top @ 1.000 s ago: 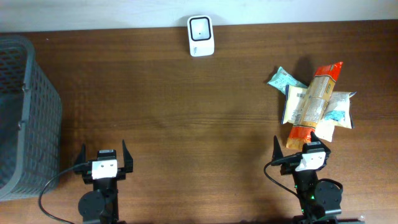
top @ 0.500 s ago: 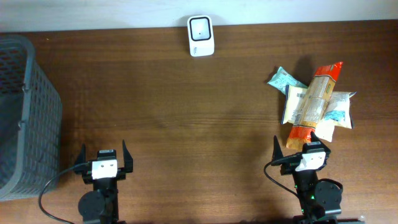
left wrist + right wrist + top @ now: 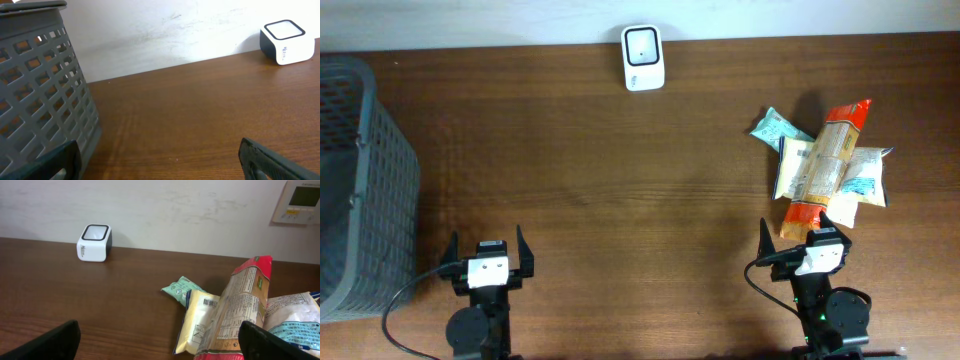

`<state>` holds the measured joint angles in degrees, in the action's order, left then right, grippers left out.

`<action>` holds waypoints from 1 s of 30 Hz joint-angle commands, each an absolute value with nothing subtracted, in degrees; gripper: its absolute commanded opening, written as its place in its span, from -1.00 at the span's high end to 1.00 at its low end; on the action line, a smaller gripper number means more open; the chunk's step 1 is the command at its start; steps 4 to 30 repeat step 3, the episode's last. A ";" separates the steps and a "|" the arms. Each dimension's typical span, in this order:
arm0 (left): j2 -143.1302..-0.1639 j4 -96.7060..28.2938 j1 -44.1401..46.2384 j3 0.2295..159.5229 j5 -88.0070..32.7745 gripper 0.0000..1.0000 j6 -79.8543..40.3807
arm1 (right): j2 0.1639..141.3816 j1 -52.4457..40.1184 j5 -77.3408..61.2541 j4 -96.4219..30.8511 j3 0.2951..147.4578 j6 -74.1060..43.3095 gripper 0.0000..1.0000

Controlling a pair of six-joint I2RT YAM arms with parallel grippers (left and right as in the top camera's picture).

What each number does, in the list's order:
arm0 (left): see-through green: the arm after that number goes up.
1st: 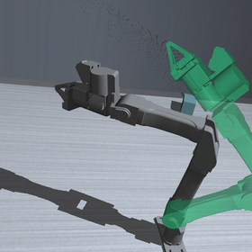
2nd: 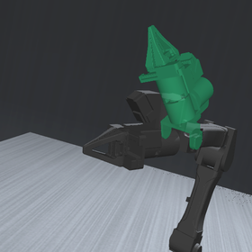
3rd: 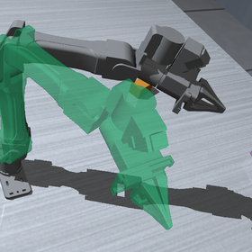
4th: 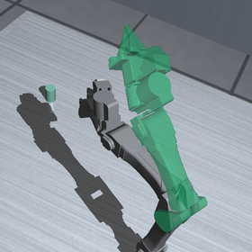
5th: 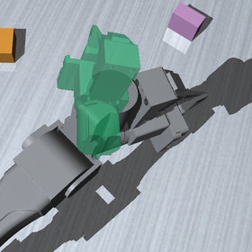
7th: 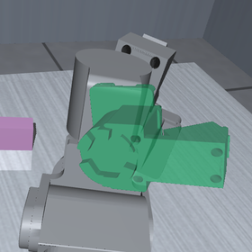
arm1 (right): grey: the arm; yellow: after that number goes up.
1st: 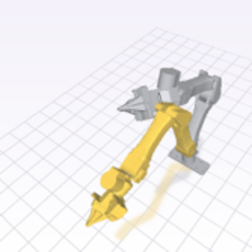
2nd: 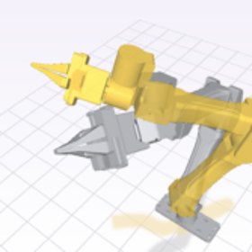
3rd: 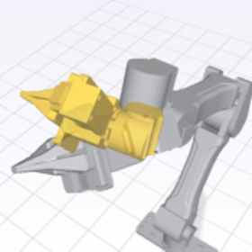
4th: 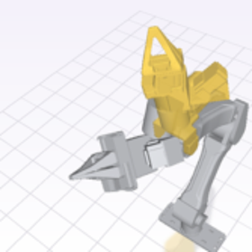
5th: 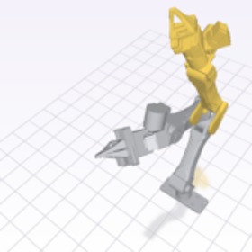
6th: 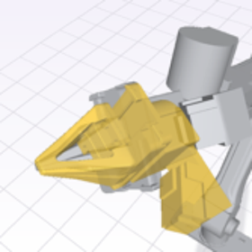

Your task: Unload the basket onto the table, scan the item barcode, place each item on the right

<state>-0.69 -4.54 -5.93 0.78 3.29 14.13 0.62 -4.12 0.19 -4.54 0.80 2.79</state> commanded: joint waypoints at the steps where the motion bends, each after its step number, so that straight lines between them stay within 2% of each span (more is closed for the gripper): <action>1: -0.30 -4.45 -5.67 0.51 3.90 -0.99 15.05 | 0.21 -4.49 0.32 -4.67 0.32 2.55 -0.97; 30: -0.30 -4.47 -5.67 0.51 3.90 -0.98 15.07 | 0.21 -4.49 0.32 -4.67 0.32 2.55 -0.97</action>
